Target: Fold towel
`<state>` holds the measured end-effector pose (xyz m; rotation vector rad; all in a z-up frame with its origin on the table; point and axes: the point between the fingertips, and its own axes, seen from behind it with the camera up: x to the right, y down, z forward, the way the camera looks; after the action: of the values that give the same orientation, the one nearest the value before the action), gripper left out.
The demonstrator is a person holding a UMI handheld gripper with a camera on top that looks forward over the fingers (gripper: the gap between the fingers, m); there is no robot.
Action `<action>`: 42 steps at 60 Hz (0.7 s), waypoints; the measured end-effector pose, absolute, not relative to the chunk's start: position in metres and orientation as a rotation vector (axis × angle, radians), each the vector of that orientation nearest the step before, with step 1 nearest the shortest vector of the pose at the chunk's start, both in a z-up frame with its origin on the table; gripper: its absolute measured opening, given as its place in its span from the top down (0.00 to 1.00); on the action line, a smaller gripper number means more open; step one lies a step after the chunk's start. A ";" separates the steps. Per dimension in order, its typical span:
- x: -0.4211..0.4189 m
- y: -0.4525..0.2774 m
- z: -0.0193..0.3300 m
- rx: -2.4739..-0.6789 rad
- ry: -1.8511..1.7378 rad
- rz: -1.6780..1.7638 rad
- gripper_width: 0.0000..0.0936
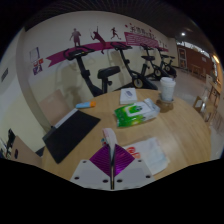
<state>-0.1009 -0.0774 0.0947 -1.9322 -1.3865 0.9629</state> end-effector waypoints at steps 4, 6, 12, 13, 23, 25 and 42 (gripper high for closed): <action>-0.099 -0.040 0.090 -1.950 -1.368 0.929 0.98; -0.099 -0.024 0.083 -1.962 -1.360 0.904 0.98; -0.095 0.018 0.063 -1.980 -1.360 0.845 0.97; -0.095 0.023 0.059 -1.979 -1.364 0.831 0.97; -0.084 0.061 0.012 -1.963 -1.415 0.707 0.97; -0.081 0.063 0.004 -1.965 -1.426 0.701 0.95; -0.061 0.088 0.033 -1.874 -1.445 0.664 0.10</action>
<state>-0.0613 0.0879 0.0331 -1.8744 -1.4445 0.6640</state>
